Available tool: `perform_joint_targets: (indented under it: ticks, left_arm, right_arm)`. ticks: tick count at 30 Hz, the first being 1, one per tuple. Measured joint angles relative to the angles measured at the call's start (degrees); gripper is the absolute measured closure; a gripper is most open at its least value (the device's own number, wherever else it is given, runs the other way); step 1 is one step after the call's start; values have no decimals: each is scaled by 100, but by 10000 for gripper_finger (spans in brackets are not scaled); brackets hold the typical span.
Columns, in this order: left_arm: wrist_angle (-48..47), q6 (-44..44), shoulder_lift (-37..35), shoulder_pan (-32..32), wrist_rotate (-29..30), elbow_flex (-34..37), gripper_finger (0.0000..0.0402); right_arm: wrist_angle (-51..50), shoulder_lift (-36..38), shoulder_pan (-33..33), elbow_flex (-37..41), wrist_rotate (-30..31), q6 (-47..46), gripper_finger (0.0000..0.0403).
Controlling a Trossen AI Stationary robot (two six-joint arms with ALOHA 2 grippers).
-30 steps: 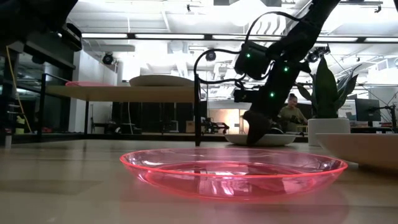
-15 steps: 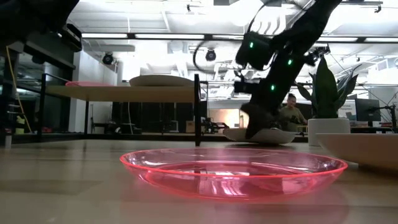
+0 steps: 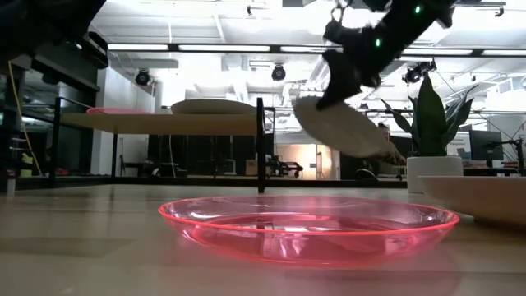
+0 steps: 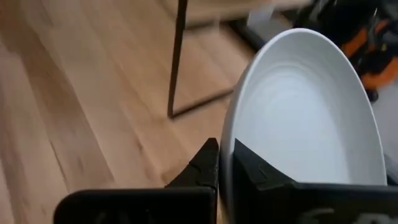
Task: Place and stack plates onto a shelf
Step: Stack the white plate on top of the white plate on the shelf
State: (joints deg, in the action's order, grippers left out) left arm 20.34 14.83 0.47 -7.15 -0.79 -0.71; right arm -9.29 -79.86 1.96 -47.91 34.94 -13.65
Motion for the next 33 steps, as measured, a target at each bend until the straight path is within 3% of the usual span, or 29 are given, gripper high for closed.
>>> perform_joint_targets:
  ticks: [6,10,15,19,26,33]
  left_arm:
    - [19,-7,0,-1,221,0,401]
    - [30,-7,0,1,386,0,401]
    - [41,-7,0,1,428,0,401]
    - [4,5,0,-1,397,0,401]
    - [4,2,0,-1,155,0,401]
    - [4,2,0,-1,143,0,401]
  right_arm:
    - [614,30,-9,-598,74,1175,403]
    - [682,-464,-11,-1439,-2,2192,403]
    - [526,-1340,-143,-2666,-512,3219,403]
    - [185,-2127,-322,-3574,-829,3654,403]
    - [-603,-3417,-667,-4921,-879,4164,403]
    - [-1492,-4049,-842,-5816,-863,4244,403]
